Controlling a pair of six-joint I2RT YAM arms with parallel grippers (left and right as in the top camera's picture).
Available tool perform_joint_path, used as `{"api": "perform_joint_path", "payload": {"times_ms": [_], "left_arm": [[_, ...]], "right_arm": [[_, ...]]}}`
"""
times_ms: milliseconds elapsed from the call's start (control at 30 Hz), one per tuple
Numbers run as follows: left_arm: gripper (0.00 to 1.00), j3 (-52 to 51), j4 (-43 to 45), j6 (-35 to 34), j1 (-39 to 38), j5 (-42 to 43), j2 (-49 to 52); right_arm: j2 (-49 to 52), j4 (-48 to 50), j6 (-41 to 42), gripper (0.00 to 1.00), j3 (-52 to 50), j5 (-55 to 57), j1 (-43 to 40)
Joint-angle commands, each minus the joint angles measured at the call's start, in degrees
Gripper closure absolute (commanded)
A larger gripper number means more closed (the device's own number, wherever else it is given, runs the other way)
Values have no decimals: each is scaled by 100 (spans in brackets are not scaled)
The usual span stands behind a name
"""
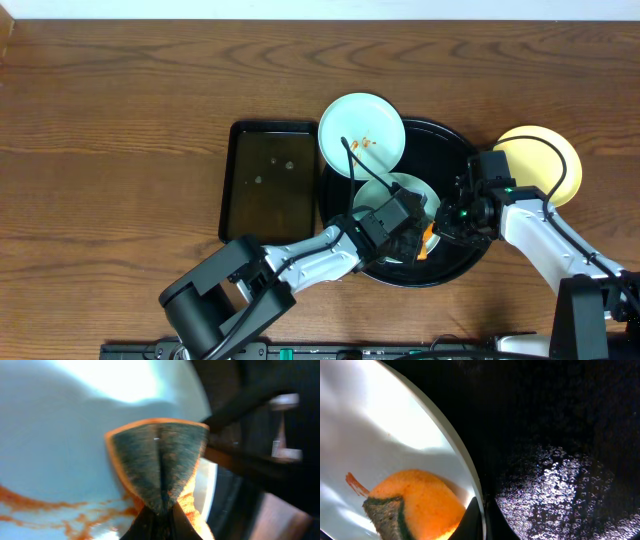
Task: Clean dirty plates on tray and stack at the side
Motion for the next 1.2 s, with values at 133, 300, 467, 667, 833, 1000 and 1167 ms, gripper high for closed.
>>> {"api": "perform_joint_path", "payload": {"times_ms": [133, 300, 467, 667, 833, 1000, 1167], "left_arm": [[93, -33, -601, 24, 579, -1187, 79], [93, -33, -767, 221, 1108, -1204, 79], [93, -11, -748, 413, 1510, -1202, 57], [93, -7, -955, 496, 1764, -852, -629], [92, -7, -1624, 496, 1917, -1207, -1775], [92, -7, -2168, 496, 2271, -1421, -2402], [92, -7, -2671, 496, 2806, -1423, -2426]], "right_arm": [[-76, -72, 81, 99, -28, 2, 44], [-76, -70, 81, 99, -28, 2, 44], [-76, -70, 81, 99, -28, 2, 44], [-76, -70, 81, 99, -28, 7, 44], [-76, -15, 81, 99, -28, 278, 44], [-79, 289, 55, 99, -28, 280, 44], [-114, 577, -302, 99, 33, 282, 44]]}}
